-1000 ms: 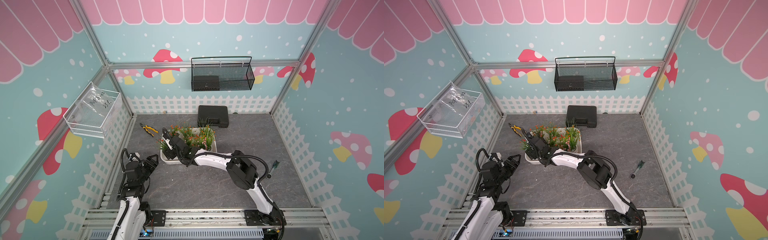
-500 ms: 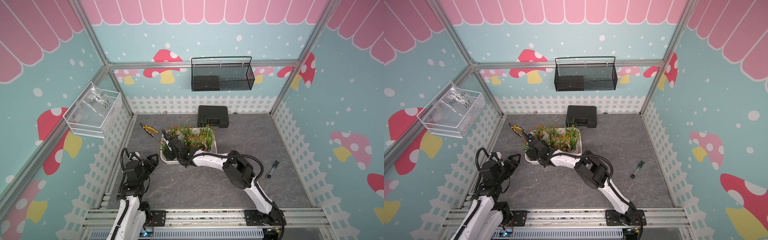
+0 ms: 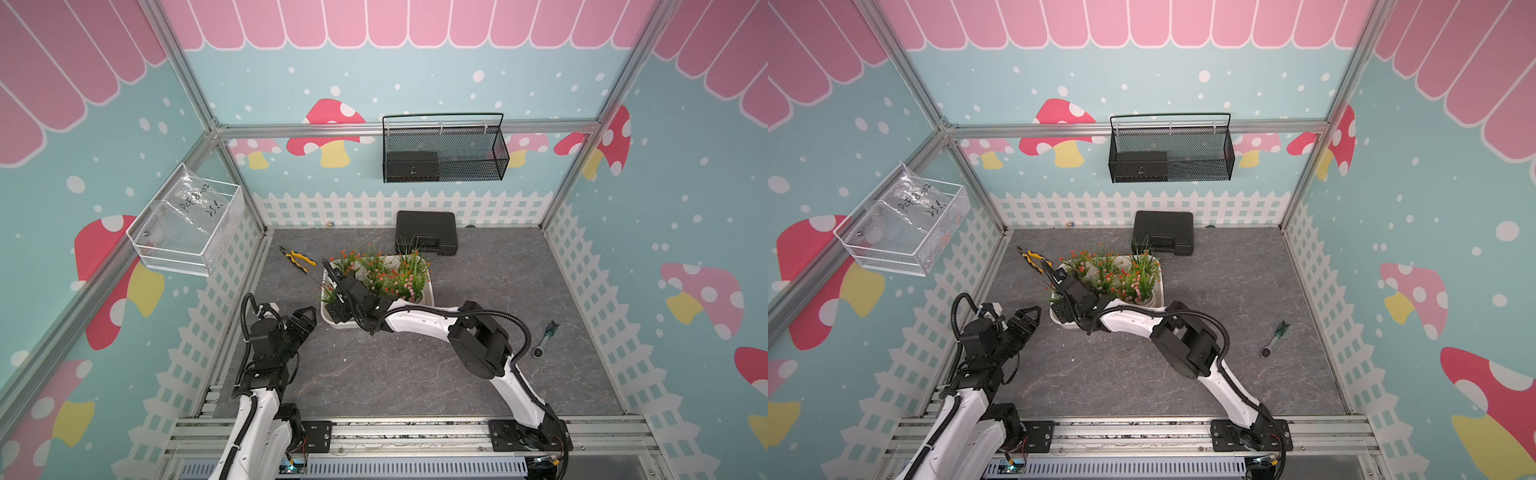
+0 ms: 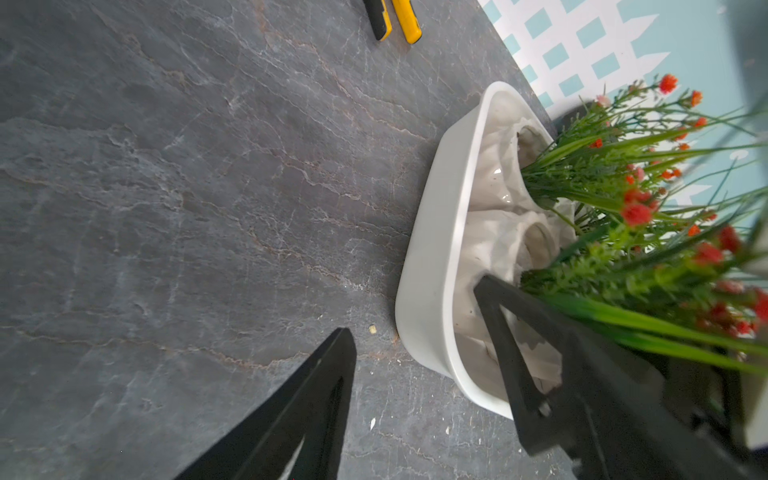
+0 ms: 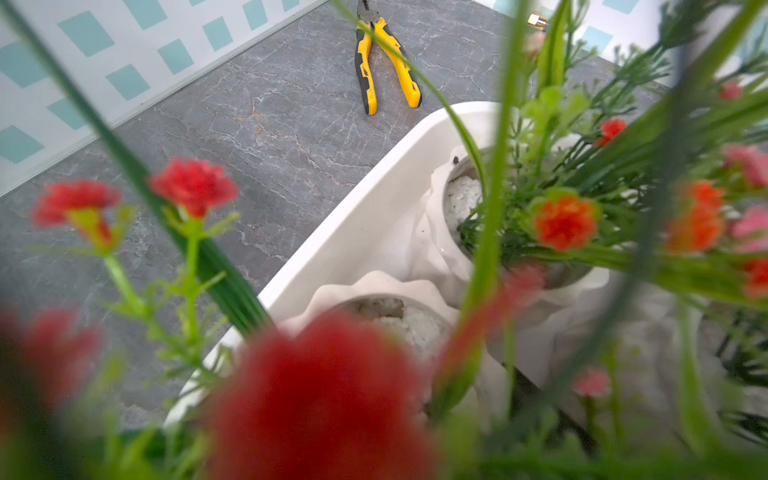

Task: Put the potted gypsophila into the storage box
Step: Place the baby's breath potted plant at the storage box.

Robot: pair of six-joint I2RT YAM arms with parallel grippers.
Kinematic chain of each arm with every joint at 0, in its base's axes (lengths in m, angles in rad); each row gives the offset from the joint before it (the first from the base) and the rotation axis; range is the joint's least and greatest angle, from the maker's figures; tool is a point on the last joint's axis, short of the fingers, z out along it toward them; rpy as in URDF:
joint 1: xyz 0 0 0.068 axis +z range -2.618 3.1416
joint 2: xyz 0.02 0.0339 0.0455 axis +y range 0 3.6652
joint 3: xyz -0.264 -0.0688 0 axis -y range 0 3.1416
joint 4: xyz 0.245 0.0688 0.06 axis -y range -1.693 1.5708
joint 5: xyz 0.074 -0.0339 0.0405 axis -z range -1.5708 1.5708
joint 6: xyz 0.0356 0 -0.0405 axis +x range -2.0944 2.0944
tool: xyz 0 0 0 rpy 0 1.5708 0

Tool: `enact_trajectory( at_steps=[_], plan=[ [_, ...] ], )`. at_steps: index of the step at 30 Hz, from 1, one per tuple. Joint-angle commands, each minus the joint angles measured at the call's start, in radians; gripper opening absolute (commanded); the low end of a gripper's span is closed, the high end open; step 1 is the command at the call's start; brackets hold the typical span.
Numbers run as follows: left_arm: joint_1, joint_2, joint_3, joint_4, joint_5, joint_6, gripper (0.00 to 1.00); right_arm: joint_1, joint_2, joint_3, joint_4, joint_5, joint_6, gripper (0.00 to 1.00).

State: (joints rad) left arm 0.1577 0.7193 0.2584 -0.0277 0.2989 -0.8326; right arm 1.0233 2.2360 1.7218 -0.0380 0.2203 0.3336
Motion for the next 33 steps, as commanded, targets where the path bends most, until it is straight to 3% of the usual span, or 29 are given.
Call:
enact_trajectory(
  at_steps=[1,9,13,16,21,26,33],
  plan=[
    [0.01,0.025,0.048,0.049,-0.016,0.015,0.8,0.011,-0.181,-0.048,0.031,0.024,0.001,0.92],
    [0.01,0.048,0.108,0.052,-0.042,0.047,0.82,-0.001,-0.502,-0.201,0.017,0.083,-0.038,0.99],
    [0.01,0.042,0.145,0.002,-0.057,0.096,0.82,-0.061,-0.664,-0.287,-0.016,0.099,-0.046,0.99],
    [0.009,0.009,0.14,0.002,-0.094,0.152,0.84,-0.174,-0.811,-0.418,0.006,0.027,-0.042,0.97],
    [0.011,0.001,0.114,0.098,-0.27,0.299,0.86,-0.479,-0.995,-0.641,0.076,-0.18,-0.085,0.94],
    [0.002,0.153,0.121,0.237,-0.42,0.425,0.87,-0.737,-1.035,-0.793,0.132,-0.24,-0.167,0.97],
    [-0.052,0.423,0.094,0.516,-0.553,0.534,0.89,-1.001,-1.053,-1.108,0.496,-0.265,-0.19,0.99]
  ],
)
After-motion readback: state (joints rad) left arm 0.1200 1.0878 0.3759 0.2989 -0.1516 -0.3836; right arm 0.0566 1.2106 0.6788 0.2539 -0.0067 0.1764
